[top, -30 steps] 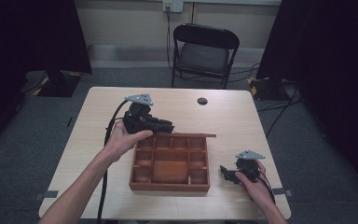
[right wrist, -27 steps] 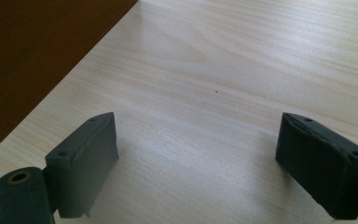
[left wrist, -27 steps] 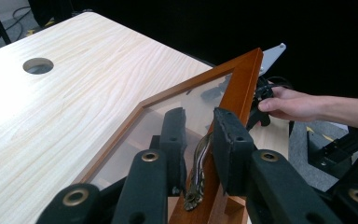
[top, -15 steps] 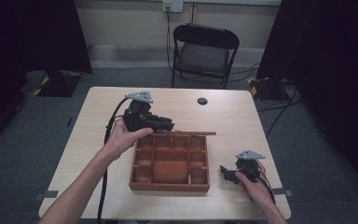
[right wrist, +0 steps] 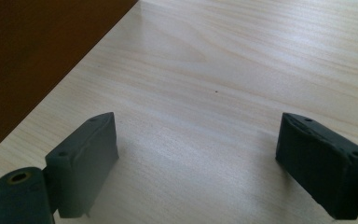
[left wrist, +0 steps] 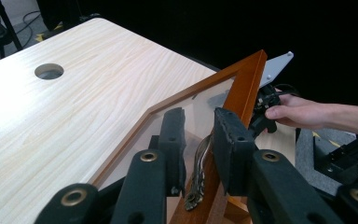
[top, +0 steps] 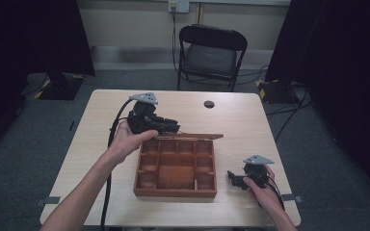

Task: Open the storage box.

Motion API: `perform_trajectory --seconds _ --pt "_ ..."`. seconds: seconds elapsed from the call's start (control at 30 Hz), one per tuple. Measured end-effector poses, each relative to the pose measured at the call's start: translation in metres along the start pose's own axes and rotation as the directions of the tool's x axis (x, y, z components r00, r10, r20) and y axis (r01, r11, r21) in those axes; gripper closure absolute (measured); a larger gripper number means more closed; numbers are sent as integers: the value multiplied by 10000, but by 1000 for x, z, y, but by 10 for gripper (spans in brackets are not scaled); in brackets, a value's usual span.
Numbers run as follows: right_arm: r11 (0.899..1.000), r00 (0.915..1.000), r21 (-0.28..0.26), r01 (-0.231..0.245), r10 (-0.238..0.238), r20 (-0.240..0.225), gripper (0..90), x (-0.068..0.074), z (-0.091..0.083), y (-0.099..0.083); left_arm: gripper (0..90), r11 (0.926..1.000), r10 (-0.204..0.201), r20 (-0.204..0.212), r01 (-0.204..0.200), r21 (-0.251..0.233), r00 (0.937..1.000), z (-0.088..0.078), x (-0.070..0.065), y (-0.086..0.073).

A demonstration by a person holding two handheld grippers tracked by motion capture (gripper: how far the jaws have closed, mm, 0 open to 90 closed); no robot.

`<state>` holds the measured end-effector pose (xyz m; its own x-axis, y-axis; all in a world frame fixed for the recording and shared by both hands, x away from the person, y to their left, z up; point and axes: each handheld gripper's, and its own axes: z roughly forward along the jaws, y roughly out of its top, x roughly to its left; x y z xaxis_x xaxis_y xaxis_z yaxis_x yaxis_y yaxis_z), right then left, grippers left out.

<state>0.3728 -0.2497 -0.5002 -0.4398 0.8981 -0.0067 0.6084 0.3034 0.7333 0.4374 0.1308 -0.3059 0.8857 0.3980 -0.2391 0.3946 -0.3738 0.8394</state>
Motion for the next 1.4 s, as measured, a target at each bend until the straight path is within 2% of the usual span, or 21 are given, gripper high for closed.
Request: perform_trajectory --seconds 0.47,0.7,1.4 --pt "10000 10000 -1 4 -4 0 119 0 0 0 736 10000 -40 -100 40 -21 9999 1 2 3" --pt "10000 10000 -1 5 -5 -1 119 0 0 0 736 10000 80 -228 -81 -51 9997 0 3 5" --pt "10000 10000 -1 9 -9 1 119 0 0 0 733 9999 -1 -178 -1 -105 9998 1 4 5"
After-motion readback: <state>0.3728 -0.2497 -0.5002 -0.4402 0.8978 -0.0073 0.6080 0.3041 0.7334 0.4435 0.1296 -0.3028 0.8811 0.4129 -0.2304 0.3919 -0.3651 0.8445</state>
